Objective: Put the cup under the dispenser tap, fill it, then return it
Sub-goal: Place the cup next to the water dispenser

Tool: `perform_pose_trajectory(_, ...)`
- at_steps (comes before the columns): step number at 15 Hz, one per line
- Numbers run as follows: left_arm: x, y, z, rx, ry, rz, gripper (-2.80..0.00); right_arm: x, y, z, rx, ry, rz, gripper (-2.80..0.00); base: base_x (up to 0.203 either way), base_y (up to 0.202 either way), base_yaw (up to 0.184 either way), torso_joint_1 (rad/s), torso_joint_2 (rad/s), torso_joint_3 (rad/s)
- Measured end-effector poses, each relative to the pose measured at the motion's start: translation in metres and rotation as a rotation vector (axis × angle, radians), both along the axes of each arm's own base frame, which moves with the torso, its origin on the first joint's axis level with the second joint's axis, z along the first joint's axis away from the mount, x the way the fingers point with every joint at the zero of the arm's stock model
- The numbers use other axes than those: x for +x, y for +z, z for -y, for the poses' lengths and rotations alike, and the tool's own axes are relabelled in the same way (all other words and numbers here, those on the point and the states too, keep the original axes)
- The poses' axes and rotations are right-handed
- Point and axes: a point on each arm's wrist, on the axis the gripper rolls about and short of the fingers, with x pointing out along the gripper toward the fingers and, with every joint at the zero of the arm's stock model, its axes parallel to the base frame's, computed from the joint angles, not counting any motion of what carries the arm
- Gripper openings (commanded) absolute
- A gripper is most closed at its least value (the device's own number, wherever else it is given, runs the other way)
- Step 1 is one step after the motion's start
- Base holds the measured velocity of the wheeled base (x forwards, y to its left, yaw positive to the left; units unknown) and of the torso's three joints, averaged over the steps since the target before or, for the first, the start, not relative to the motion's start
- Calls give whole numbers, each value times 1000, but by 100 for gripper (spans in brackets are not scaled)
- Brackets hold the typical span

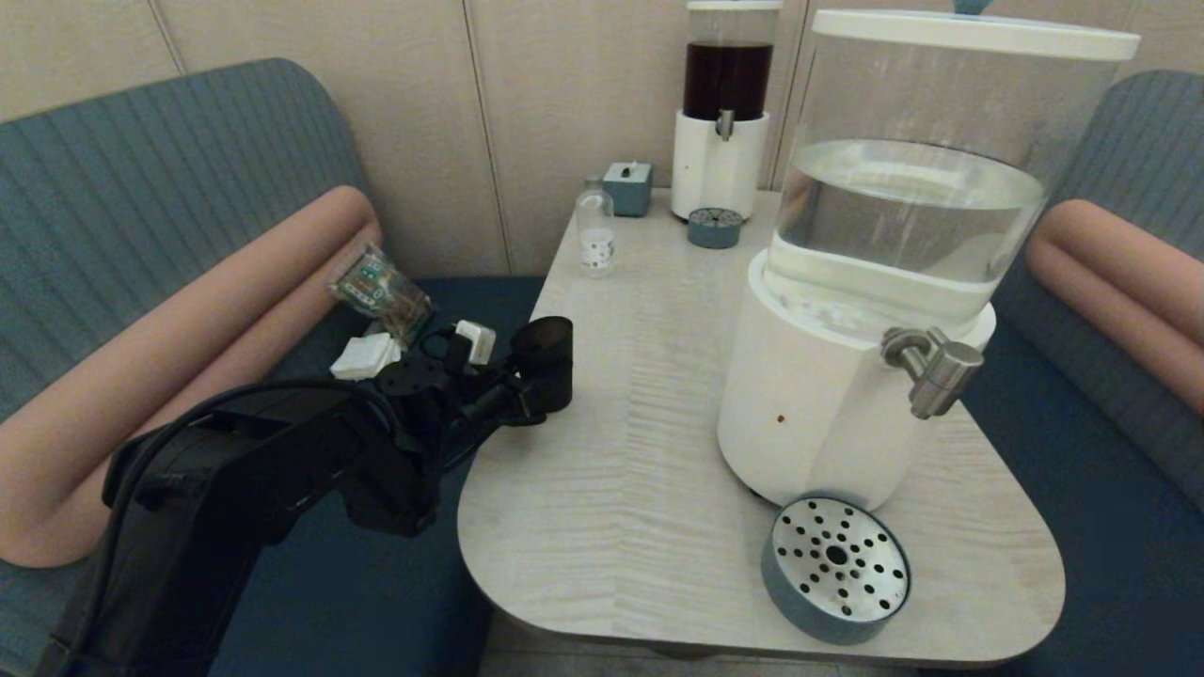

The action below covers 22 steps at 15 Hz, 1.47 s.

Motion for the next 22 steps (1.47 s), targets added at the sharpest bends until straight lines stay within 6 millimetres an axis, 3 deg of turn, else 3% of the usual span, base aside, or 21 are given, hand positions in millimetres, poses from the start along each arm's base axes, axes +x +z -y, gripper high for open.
perform_pose_trajectory(4,0,0,0,-2,-1,5,-280,0,0,0,0,0,0,-280,0,0,0,0,0,0)
perform_pose_trajectory(5,0,0,0,-2,0,6,0,0,0,0,0,0,0,-280,0,0,0,0,0,0)
perform_pose_trajectory(15,-8,-1,-1,5,0,-15,0,0,0,0,0,0,0,-280,0,0,0,0,0,0)
perform_pose_trajectory(22,-58,18,-18,35,16,-112,0,0,0,0,0,0,0,-280,0,0,0,0,0,0)
